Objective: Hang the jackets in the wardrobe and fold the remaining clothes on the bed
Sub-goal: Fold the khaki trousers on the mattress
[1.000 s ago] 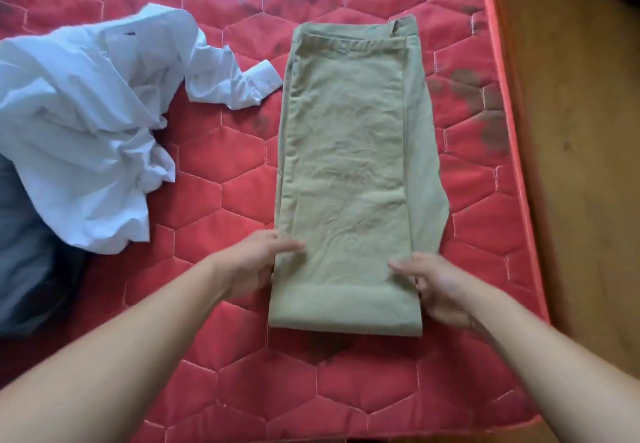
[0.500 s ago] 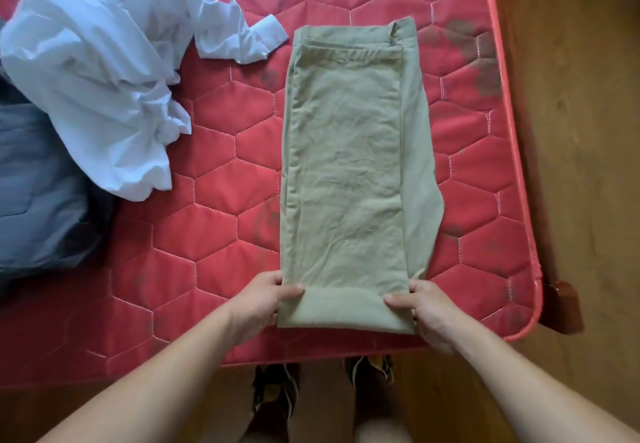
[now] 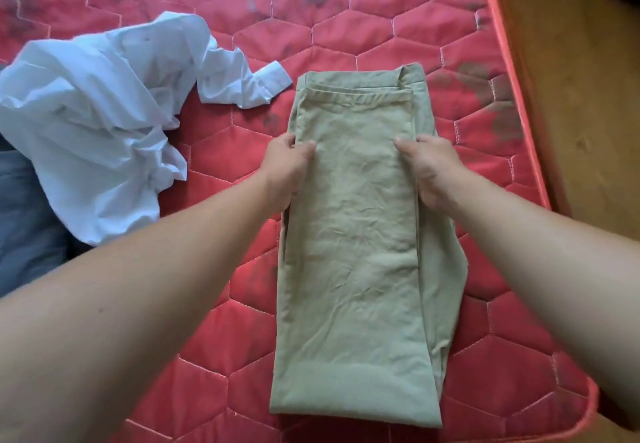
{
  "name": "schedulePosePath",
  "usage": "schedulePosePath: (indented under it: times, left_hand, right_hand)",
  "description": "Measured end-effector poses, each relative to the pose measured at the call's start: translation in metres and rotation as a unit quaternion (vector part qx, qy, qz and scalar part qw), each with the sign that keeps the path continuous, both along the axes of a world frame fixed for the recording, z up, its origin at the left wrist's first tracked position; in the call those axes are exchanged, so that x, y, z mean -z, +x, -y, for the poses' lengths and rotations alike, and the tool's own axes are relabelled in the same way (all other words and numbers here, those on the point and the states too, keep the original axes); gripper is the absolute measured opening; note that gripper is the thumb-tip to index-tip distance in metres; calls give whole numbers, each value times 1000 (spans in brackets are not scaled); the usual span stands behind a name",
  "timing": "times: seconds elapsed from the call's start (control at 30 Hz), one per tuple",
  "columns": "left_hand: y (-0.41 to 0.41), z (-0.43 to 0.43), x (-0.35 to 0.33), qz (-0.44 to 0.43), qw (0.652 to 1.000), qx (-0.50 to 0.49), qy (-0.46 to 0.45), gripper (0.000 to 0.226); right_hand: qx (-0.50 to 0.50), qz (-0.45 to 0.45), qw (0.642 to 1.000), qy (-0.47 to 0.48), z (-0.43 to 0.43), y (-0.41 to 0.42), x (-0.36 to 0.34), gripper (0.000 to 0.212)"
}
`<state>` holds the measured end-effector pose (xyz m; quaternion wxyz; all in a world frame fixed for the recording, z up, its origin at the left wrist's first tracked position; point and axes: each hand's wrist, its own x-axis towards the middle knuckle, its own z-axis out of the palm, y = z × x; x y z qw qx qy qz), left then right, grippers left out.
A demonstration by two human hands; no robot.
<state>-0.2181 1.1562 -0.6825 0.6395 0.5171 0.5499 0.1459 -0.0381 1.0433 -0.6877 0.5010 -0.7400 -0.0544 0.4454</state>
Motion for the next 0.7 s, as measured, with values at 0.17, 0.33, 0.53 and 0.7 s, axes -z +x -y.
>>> schedulePosePath:
  times: [0.17,0.33,0.53,0.7]
  left_hand:
    - [21,-30,-6,27,999,-37,19,10]
    - [24,-50,-2,-21,999,-25,25,20]
    - [30,-53,0,-169,938,84,291,47]
    - [36,-49,34,-283,764,362,452,71]
  right_hand:
    - [-11,91,996,7,-32,25,-3,14]
    - [-64,156,985,-21,-52,43,0,10]
    - [-139,384,911,-57,-46,44,-4,46]
    - [-412,518,731,-167,-36,27,24,73]
